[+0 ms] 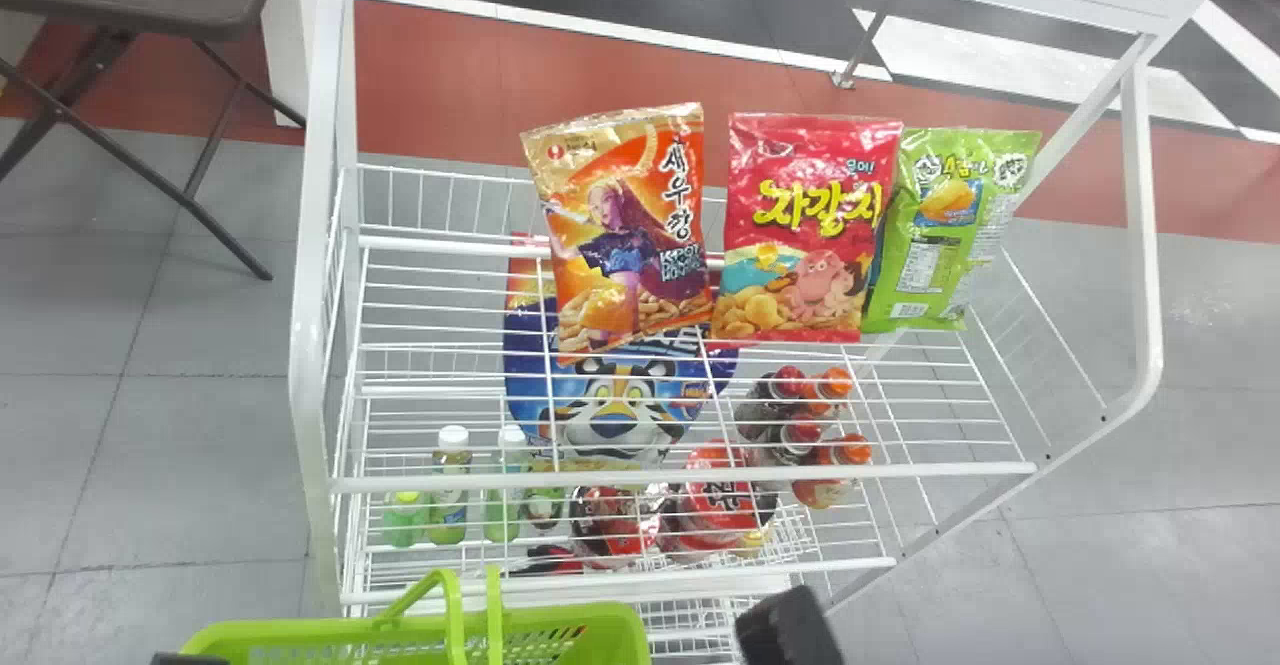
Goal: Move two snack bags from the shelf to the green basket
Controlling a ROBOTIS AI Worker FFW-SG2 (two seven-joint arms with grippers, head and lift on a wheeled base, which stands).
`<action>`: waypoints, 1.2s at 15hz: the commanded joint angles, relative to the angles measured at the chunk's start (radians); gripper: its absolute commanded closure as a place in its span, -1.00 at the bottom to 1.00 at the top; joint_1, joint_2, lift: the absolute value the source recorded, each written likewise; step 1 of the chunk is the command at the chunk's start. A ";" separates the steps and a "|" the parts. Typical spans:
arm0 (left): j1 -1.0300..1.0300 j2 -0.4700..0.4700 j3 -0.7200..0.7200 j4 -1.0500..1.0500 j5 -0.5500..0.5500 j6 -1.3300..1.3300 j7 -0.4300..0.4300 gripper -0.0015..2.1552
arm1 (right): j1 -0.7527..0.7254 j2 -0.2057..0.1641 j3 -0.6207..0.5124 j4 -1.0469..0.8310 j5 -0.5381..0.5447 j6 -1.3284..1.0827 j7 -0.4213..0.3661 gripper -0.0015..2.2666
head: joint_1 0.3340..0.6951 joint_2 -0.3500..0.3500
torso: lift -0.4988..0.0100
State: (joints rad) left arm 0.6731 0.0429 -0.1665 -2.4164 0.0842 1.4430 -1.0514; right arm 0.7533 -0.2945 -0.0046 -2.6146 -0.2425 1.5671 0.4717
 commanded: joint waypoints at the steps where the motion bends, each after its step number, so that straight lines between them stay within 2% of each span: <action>1: 0.008 0.000 -0.002 -0.006 0.000 -0.002 -0.002 0.97 | -0.015 -0.014 0.064 0.097 0.051 0.003 -0.013 0.98 | 1.00 -1.00 | 0.89; 7: 0.016 0.000 -0.005 -0.013 -0.003 -0.002 -0.002 0.97 | -0.054 -0.014 0.130 0.334 0.081 -0.534 -0.015 0.97 | 1.00 -1.00 | 0.89; 8: 0.017 0.000 -0.005 -0.013 -0.003 -0.002 -0.002 0.97 | -0.054 -0.011 0.130 0.334 0.081 -0.534 -0.015 0.69 | 1.00 -1.00 | 0.89; 9: 0.017 0.000 -0.004 -0.013 -0.003 -0.002 -0.002 0.97 | -0.054 -0.012 0.127 0.324 0.081 -0.509 -0.012 0.15 | 1.00 -1.00 | 0.89; 10: 0.017 0.000 -0.001 -0.013 -0.003 -0.002 -0.005 0.97 | -0.054 -0.014 0.121 0.294 0.092 -0.433 -0.007 -0.88 | 1.00 -1.00 | 0.89; 11: 0.017 0.000 0.001 -0.013 -0.003 -0.002 -0.007 0.97 | -0.054 -0.014 0.117 0.255 0.109 -0.328 -0.004 -1.00 | 1.00 -1.00 | 0.89; 14: 0.016 0.000 0.002 -0.012 -0.001 -0.005 -0.010 0.97 | -0.042 -0.020 0.061 0.148 0.114 -0.141 0.067 -0.95 | 1.00 -1.00 | 0.89; 16: 0.016 0.000 0.004 -0.012 -0.001 -0.008 -0.012 0.97 | -0.023 -0.015 0.014 0.082 0.106 -0.114 0.076 -0.95 | 1.00 -1.00 | 0.89; 18: 0.016 0.000 0.005 -0.012 -0.001 -0.008 -0.013 0.97 | -0.023 0.011 -0.035 0.036 0.097 -0.144 0.071 -0.94 | 1.00 -1.00 | 0.89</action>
State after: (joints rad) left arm 0.6887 0.0429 -0.1619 -2.4283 0.0828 1.4354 -1.0641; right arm 0.7285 -0.3015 -0.0074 -2.5476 -0.1403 1.4435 0.5450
